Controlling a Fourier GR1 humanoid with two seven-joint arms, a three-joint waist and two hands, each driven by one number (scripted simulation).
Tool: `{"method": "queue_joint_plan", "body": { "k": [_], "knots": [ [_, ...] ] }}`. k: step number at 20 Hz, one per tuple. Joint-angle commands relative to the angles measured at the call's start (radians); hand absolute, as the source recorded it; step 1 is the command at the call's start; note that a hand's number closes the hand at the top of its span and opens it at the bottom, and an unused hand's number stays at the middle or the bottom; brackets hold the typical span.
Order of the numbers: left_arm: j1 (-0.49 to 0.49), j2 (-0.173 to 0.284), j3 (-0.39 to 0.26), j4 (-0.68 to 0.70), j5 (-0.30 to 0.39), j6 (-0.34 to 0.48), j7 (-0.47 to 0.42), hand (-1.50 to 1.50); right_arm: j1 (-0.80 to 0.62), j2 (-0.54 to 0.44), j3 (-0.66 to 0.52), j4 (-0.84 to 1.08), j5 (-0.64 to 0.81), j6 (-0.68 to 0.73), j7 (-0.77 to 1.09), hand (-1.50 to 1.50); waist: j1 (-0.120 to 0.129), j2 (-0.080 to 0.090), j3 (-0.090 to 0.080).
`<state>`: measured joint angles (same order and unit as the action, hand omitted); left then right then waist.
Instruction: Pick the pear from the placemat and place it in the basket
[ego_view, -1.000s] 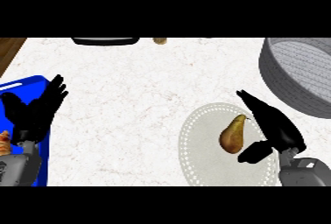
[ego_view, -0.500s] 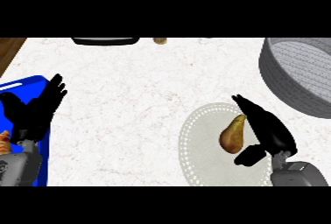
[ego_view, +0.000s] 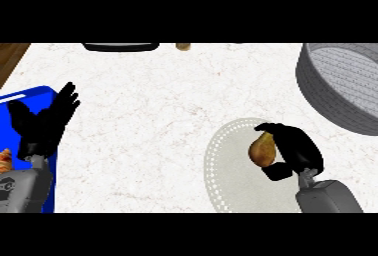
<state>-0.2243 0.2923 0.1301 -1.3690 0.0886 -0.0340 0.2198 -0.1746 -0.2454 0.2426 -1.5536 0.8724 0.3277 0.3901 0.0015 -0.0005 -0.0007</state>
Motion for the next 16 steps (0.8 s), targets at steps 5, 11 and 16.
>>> {"method": "queue_joint_plan", "body": {
  "k": [5, 11, 16],
  "knots": [
    [0.016, 0.038, 0.064, 0.034, 0.031, -0.075, -0.044, 0.0, -0.018, 0.023, 0.023, 0.107, 0.091, -0.03, -0.064, 1.5, 0.001, 0.001, 0.001],
    [-0.03, -0.004, 0.023, -0.04, 0.002, -0.017, 0.074, 0.0, -0.018, 0.024, 0.021, 0.097, 0.101, 0.016, -0.075, 1.5, -0.001, 0.0, 0.001],
    [-0.048, -0.017, 0.009, 0.014, -0.001, -0.037, 0.002, 0.0, -0.295, 0.24, -0.086, 0.288, 0.062, -0.232, 0.369, 1.5, 0.063, 0.02, 0.002]
  ]
}}
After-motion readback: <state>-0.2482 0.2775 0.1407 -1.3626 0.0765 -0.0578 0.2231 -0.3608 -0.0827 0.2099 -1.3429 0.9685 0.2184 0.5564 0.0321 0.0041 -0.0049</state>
